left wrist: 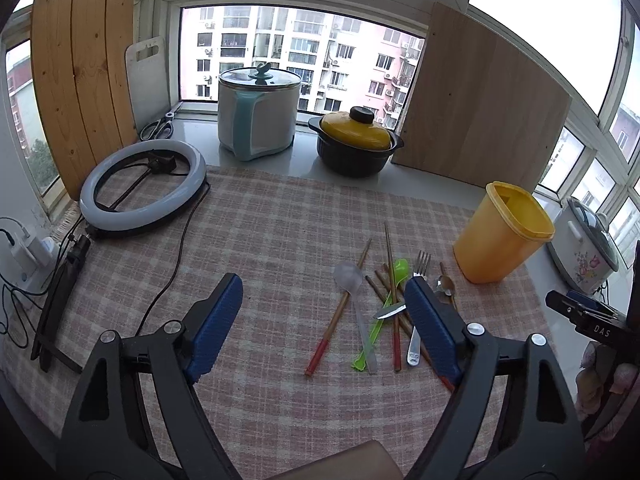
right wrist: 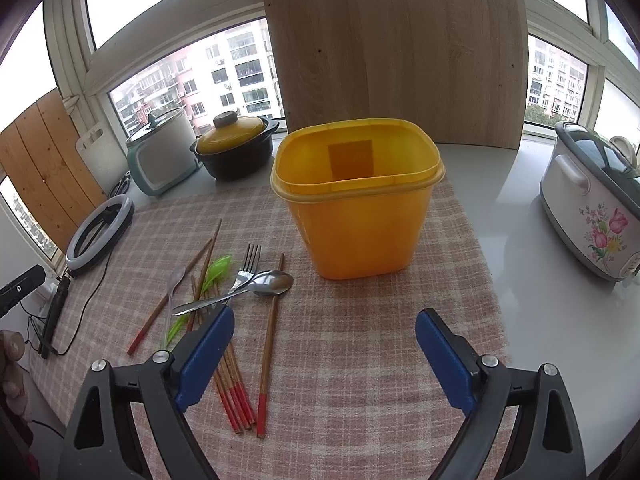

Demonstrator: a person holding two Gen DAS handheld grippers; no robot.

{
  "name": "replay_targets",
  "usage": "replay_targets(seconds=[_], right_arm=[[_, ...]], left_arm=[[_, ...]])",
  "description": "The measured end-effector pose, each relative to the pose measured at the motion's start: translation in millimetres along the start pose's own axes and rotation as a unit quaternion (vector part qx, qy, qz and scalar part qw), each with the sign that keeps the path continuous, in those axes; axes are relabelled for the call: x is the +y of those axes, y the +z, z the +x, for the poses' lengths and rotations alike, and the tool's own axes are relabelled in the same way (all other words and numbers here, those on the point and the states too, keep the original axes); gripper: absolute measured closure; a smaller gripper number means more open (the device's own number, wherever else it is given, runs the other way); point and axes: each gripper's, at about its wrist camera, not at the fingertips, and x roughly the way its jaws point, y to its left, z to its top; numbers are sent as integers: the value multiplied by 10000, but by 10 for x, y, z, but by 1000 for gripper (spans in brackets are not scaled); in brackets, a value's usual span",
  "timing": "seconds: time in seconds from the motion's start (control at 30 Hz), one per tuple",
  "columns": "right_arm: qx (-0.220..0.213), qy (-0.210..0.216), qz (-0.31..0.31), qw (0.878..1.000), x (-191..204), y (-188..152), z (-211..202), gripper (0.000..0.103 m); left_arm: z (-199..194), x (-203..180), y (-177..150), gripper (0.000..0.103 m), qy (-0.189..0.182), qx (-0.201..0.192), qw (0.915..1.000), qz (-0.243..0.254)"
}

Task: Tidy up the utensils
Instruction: 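Grasp the clear plastic spoon with the left tool while the right tool grasps a red-tipped chopstick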

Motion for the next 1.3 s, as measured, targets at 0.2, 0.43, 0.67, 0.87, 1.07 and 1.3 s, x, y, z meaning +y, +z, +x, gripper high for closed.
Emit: replay_targets(seconds=[0.2, 0.43, 0.67, 0.87, 1.07, 1.3], right_arm=[[517, 290, -61, 9982, 73, -62, 292, 32], [1033, 444, -196, 9935, 213, -160, 651, 45], [1449, 471, -248, 9880, 317, -203, 927, 64], [1542, 398, -330, 9867, 362, -198, 1013, 66], [1610, 365, -366, 9856, 380, -188, 1068, 68], [1657, 370, -388, 9847, 387, -182, 1115, 68]], left_arm=[[407, 18, -78, 48, -384, 627, 9973, -21], [852, -101, -167, 76, -840, 1235, 9888, 6], [1223, -160, -177, 84, -1000, 1640, 9814, -58], [1492, -179, -217, 90, -943, 1953, 9762, -78], [1687, -220, -237, 91, -910, 2166, 9720, -87], [1857, -236, -273, 91, -782, 2311, 9697, -86]])
